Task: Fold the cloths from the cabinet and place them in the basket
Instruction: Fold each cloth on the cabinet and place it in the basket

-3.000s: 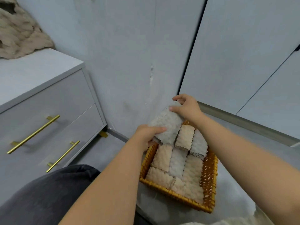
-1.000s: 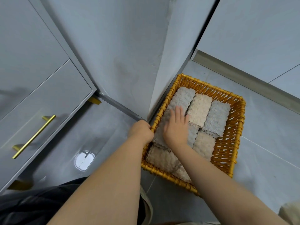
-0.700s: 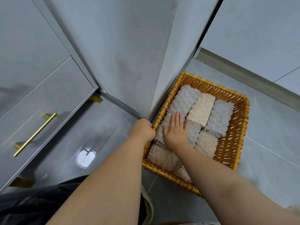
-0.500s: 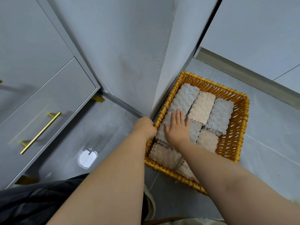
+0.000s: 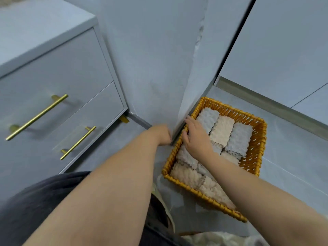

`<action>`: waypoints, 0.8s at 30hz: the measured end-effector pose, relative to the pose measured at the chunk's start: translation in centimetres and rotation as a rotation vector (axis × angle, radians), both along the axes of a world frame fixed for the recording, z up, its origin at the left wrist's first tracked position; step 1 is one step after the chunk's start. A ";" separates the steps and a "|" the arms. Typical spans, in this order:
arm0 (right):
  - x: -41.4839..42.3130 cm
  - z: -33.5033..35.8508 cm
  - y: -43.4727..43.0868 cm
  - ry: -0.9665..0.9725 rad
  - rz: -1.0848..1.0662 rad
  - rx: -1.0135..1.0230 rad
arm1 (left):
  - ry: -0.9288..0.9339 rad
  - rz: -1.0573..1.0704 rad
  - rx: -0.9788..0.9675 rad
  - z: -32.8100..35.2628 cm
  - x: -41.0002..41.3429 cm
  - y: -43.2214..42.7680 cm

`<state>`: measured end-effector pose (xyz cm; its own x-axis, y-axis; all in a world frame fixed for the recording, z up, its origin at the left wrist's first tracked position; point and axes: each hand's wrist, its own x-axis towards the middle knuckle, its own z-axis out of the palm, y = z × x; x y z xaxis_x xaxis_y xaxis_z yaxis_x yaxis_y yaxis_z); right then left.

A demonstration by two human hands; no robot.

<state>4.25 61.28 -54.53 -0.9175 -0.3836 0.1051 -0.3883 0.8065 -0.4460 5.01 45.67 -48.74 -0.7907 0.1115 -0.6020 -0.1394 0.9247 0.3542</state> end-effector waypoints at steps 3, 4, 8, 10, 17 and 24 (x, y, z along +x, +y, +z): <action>0.3 3.1 -1.5 0.093 0.070 -0.060 | 0.086 0.008 -0.030 3.5 0.2 -2.4; 0.5 4.3 -2.2 0.114 0.076 -0.084 | 0.123 0.034 -0.035 5.0 0.5 -3.5; 1.1 8.4 -5.4 0.154 0.117 -0.168 | 0.181 0.129 -0.003 9.7 1.7 -6.9; 1.3 10.7 -7.6 0.190 0.164 -0.213 | 0.232 0.191 0.020 12.1 2.5 -8.8; 1.0 19.1 -16.6 0.236 0.224 -0.315 | 0.690 0.403 -0.102 19.5 6.0 -16.3; 1.2 25.1 -26.1 0.300 0.375 -0.317 | 0.891 0.579 -0.162 20.9 9.4 -25.2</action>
